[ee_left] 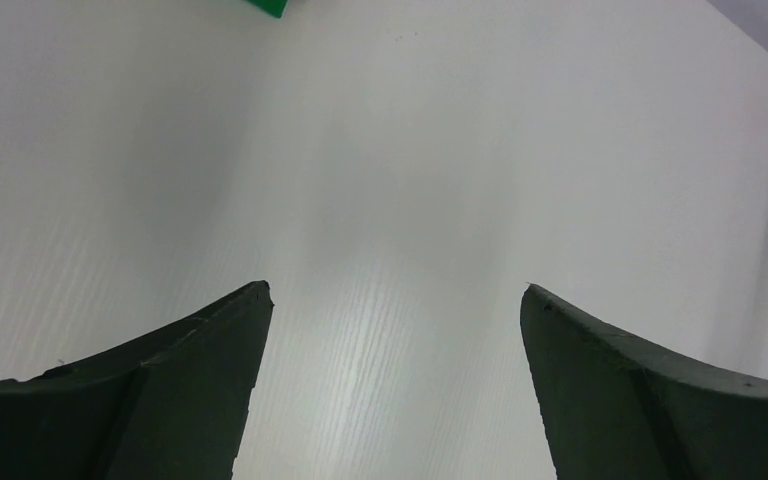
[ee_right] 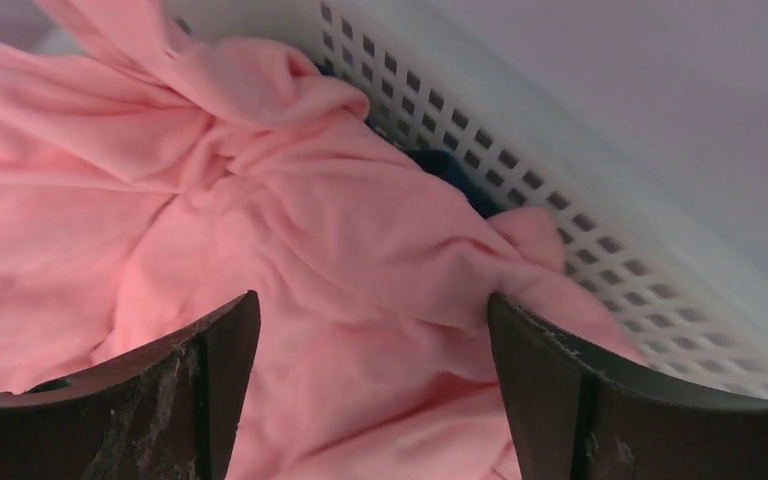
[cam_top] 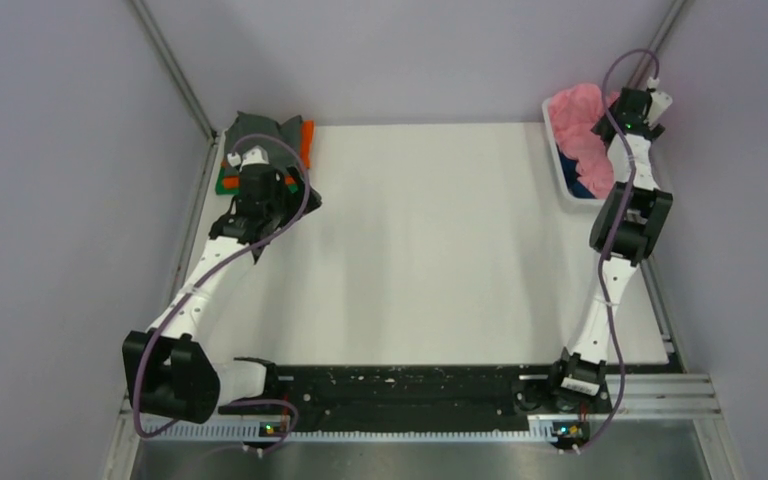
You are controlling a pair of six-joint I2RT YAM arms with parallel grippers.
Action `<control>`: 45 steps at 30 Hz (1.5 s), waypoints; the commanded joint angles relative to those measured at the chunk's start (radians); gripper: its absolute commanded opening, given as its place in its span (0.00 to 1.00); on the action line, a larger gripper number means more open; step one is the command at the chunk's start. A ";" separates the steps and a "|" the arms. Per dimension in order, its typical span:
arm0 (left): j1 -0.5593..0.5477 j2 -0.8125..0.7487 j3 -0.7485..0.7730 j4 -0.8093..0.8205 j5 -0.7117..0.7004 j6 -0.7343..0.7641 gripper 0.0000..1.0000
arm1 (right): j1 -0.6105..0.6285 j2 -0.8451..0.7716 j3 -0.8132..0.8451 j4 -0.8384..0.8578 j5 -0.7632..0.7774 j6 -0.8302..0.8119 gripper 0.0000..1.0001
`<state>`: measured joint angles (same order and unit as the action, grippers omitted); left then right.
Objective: Fold and stack the t-shirts
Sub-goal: Grab crumpled tshirt from bin with the right arm, then move the tshirt to the center of the board
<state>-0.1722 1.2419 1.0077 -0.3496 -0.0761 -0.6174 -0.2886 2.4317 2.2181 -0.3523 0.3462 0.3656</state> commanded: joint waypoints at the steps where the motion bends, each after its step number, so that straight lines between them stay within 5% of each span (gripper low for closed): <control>1: -0.006 0.000 0.046 -0.038 -0.010 -0.026 0.99 | -0.006 0.099 0.137 -0.012 0.001 0.081 0.79; 7: -0.007 -0.026 0.041 -0.062 -0.004 -0.029 0.99 | -0.024 0.110 0.170 0.034 -0.125 0.111 0.25; 13: -0.007 -0.088 0.014 -0.003 0.068 -0.020 0.99 | -0.024 -0.046 0.190 0.067 -0.097 0.009 0.00; 25: -0.007 -0.198 -0.064 0.040 0.109 0.004 0.99 | 0.134 -0.419 0.162 0.060 -0.204 -0.257 0.00; 39: -0.006 -0.340 -0.129 -0.015 0.026 0.014 0.99 | 0.471 -0.692 0.156 0.032 -0.761 -0.077 0.00; 42: -0.006 -0.351 -0.123 -0.039 0.010 0.019 0.99 | 0.473 -0.778 -0.004 0.027 -0.844 0.015 0.00; 45: -0.006 -0.364 -0.123 -0.074 -0.013 0.022 0.99 | 0.473 -0.923 -0.332 0.061 -0.812 0.049 0.00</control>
<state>-0.1780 0.9134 0.8856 -0.3954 -0.0498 -0.6136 0.1871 1.6730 2.1746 -0.3248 -0.4068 0.3183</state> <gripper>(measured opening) 0.987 0.041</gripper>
